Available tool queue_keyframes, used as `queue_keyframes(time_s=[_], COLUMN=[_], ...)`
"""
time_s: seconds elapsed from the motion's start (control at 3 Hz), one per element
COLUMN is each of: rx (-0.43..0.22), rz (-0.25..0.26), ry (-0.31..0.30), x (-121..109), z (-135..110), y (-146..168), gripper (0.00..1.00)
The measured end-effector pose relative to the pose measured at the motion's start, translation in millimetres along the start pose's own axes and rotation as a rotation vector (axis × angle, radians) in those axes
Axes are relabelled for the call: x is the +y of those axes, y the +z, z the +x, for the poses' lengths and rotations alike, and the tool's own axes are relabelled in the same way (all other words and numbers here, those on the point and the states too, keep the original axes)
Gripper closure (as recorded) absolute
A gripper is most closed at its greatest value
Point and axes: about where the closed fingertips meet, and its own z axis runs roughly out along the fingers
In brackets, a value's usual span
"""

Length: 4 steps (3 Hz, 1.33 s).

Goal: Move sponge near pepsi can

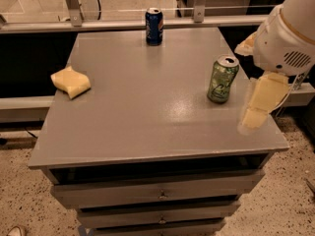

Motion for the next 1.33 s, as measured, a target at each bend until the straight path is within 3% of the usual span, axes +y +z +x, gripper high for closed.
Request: queue_keyframes(time_s=[0.33,0.67,1.0,1.33], rx=[-0.131,-0.298,-0.333,-0.333], rz=[-0.047,-0.070,-0.045,-0.045], ry=[-0.058,-0.104,-0.110,-0.110], x=[8,14,10,10], z=[-72,-164,-180,-180], y=[35,61,59,59], gripper=[0.00,0.00,0.00,0.00])
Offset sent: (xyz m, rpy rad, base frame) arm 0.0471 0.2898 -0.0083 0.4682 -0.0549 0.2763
